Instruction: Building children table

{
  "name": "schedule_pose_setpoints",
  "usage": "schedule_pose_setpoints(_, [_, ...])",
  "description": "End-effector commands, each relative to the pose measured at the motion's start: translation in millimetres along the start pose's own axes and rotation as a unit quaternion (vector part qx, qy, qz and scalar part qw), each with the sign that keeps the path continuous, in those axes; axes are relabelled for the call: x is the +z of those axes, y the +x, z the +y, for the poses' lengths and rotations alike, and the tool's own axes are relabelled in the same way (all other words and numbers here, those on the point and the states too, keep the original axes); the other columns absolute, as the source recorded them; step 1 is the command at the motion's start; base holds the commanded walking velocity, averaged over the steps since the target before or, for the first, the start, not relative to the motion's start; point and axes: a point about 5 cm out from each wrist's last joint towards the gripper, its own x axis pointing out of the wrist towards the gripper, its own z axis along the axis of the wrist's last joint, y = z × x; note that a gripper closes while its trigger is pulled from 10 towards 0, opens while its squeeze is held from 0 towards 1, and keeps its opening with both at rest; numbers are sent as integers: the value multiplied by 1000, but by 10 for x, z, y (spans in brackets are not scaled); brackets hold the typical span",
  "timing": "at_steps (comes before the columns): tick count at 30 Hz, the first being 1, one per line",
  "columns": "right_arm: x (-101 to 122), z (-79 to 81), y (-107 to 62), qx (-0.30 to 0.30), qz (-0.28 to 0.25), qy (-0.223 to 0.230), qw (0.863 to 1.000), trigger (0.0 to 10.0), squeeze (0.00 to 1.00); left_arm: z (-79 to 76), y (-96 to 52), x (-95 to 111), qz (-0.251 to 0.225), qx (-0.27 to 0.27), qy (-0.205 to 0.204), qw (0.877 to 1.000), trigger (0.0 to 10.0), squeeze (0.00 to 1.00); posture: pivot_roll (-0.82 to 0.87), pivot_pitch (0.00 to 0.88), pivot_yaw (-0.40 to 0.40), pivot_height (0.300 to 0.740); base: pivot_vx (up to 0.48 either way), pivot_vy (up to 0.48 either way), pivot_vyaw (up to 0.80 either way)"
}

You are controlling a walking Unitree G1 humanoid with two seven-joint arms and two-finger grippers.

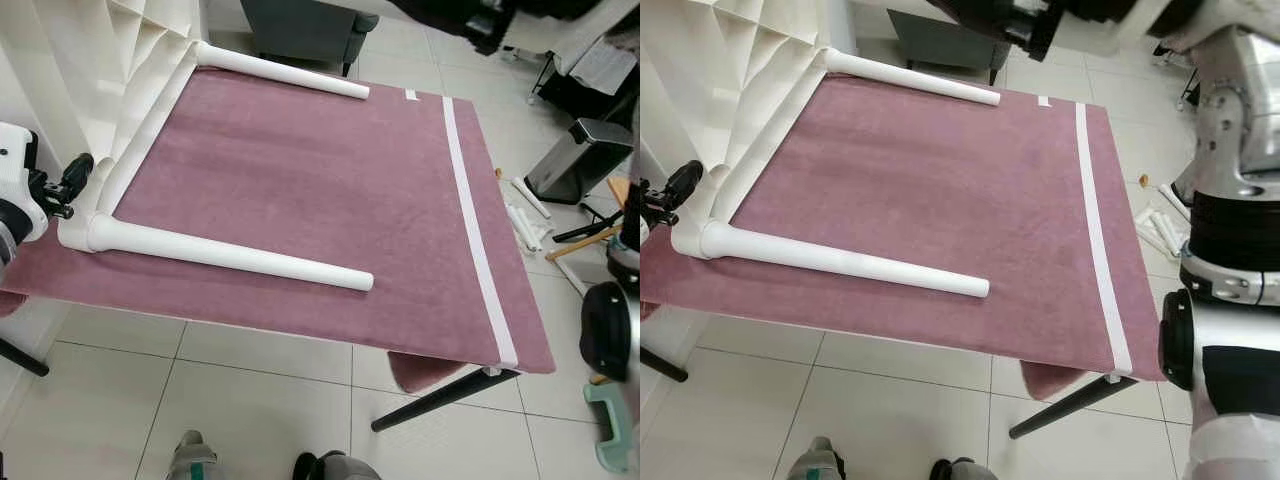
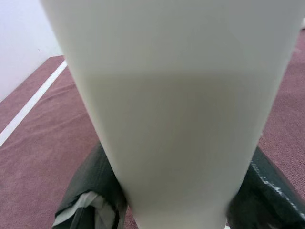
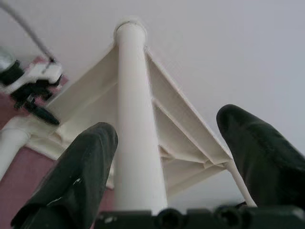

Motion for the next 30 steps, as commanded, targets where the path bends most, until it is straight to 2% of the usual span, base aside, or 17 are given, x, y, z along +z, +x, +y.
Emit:
schedule_pose_setpoints(1, [-6, 109, 19, 44, 28, -35, 998, 10000, 0, -3, 9, -21, 4, 13, 19, 1000, 0, 0, 124, 107, -40, 740, 0, 0, 0])
schedule_pose_setpoints(2, [-6, 109, 19, 44, 28, -35, 998, 10000, 0, -3, 9, -21, 4, 13, 19, 1000, 0, 0, 124, 107, -40, 740, 0, 0, 0])
schedule_pose_setpoints(3, [-17, 184, 25, 75, 40, -35, 996, 10000, 0, -9, 12, -22, 4, 14, 17, 1000, 0, 0, 123, 107, -40, 740, 0, 0, 0])
schedule_pose_setpoints(5, [-34, 235, 28, 94, 52, -42, 993, 10000, 0, -16, 16, -25, 4, 14, 17, 1000, 0, 0, 123, 108, -41, 740, 0, 0, 0])
schedule_pose_setpoints(8, [-136, 292, 38, 102, 82, -54, 990, 10000, 0, -24, 20, -26, 3, 15, 15, 1000, 0, 0, 122, 108, -42, 740, 0, 0, 0])
schedule_pose_setpoints(12, [-365, 250, 94, 51, 164, -126, 977, 10000, 0, -27, 22, -25, 2, 15, 14, 1000, 0, 0, 123, 109, -41, 740, 0, 0, 0])
schedule_pose_setpoints(18, [-419, 235, 108, 34, 182, -142, 972, 10000, 0, -28, 21, -26, 2, 15, 13, 1000, 0, 0, 125, 111, -42, 740, 0, 0, 0])
schedule_pose_setpoints(20, [-439, 178, 130, -12, 192, -165, 967, 10000, 0, -28, 18, -31, 3, 14, 13, 1000, 0, 0, 126, 110, -42, 740, 0, 0, 0])
schedule_pose_setpoints(26, [-467, 182, 168, -37, 197, -175, 964, 10000, 0, -28, 17, -30, 3, 15, 17, 1000, 0, 0, 127, 110, -41, 740, 0, 0, 0])
schedule_pose_setpoints(27, [-487, 198, 191, -46, 201, -176, 963, 9569, 0, -25, 17, -22, 3, 18, 23, 1000, 0, 0, 127, 109, -39, 740, 0, 0, 0])
schedule_pose_setpoints(29, [-487, 198, 191, -46, 201, -176, 963, 9569, 0, -25, 17, -22, 3, 18, 23, 1000, 0, 0, 127, 109, -39, 740, 0, 0, 0])
schedule_pose_setpoints(30, [-508, 210, 211, -54, 206, -178, 961, 8824, 0, -20, 19, -11, 2, 20, 28, 999, 0, 0, 127, 109, -39, 740, 0, 0, 0])
